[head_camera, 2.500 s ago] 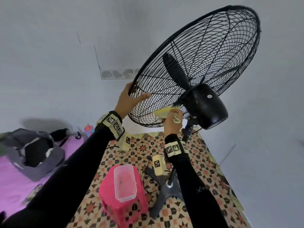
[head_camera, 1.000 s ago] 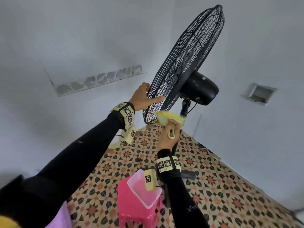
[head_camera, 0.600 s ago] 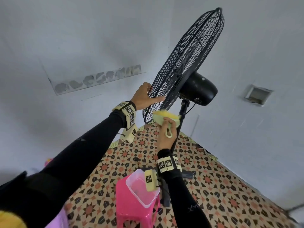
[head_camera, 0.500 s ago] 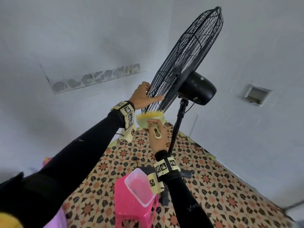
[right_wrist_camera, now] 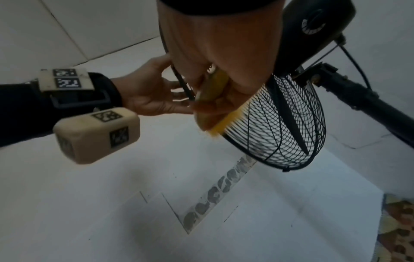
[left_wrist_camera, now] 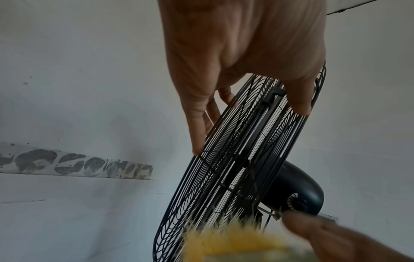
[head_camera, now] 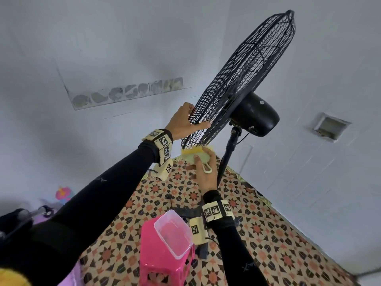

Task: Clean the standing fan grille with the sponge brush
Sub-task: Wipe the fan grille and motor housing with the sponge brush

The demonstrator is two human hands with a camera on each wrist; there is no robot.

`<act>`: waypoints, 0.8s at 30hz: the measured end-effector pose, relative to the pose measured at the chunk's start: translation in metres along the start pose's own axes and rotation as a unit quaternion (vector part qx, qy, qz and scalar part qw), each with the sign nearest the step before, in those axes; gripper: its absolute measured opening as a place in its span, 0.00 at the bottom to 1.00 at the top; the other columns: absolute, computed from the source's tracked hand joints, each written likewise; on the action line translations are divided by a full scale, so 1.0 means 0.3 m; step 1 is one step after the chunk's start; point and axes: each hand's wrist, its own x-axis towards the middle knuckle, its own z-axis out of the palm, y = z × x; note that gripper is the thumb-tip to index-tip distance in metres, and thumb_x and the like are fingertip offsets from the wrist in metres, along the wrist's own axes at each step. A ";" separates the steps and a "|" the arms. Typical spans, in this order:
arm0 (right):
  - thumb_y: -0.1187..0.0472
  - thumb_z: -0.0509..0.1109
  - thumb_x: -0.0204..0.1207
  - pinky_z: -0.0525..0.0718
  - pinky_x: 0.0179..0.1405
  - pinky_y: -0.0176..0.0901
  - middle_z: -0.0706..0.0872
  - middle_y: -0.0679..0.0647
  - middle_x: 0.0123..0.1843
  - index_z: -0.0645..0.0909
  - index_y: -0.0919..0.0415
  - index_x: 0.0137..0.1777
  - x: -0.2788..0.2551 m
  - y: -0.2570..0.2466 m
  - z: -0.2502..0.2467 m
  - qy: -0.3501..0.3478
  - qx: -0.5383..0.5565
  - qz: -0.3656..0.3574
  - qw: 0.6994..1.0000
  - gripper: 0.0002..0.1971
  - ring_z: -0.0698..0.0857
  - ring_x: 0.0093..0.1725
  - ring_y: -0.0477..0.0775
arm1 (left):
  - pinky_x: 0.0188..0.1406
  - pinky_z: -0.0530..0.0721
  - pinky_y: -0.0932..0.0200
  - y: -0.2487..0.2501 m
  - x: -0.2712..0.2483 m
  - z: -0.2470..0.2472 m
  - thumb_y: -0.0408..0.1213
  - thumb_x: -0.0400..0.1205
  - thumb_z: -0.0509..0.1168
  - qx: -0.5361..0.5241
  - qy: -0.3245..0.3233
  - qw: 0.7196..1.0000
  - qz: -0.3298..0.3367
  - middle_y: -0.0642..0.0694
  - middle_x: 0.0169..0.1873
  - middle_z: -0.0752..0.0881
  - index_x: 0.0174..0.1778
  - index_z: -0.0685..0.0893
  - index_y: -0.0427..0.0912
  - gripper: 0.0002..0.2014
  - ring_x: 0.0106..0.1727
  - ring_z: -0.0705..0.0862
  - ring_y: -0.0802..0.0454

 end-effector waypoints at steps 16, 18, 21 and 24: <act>0.80 0.62 0.81 0.92 0.38 0.47 0.77 0.69 0.62 0.63 0.60 0.74 0.159 0.151 -0.040 0.023 0.144 0.344 0.927 0.26 0.93 0.49 0.64 | 0.68 0.81 0.45 -0.050 0.021 0.045 0.67 0.65 0.83 0.050 0.044 0.998 0.016 0.47 0.66 0.77 0.75 0.73 0.43 0.49 0.64 0.80 0.48; 0.73 0.64 0.83 0.90 0.33 0.40 0.82 0.68 0.66 0.76 0.71 0.61 0.199 0.205 -0.009 0.019 0.126 0.371 0.920 0.09 0.94 0.48 0.55 | 0.66 0.85 0.44 -0.061 0.023 0.046 0.70 0.63 0.82 0.018 0.020 1.000 -0.012 0.47 0.64 0.82 0.70 0.69 0.48 0.48 0.61 0.84 0.48; 0.69 0.65 0.83 0.87 0.32 0.38 0.86 0.59 0.59 0.79 0.61 0.47 0.256 0.233 0.057 0.028 0.146 0.375 0.915 0.05 0.90 0.39 0.50 | 0.60 0.88 0.43 -0.079 0.017 0.056 0.76 0.63 0.78 0.024 -0.007 0.999 -0.045 0.46 0.61 0.86 0.71 0.62 0.50 0.51 0.54 0.88 0.48; 0.79 0.61 0.80 0.81 0.22 0.38 0.88 0.66 0.50 0.79 0.71 0.59 0.238 0.150 0.133 0.086 0.219 0.330 0.914 0.11 0.86 0.36 0.57 | 0.57 0.89 0.46 -0.094 0.016 0.059 0.80 0.62 0.75 0.045 -0.006 0.998 -0.047 0.48 0.60 0.88 0.72 0.61 0.51 0.53 0.52 0.89 0.50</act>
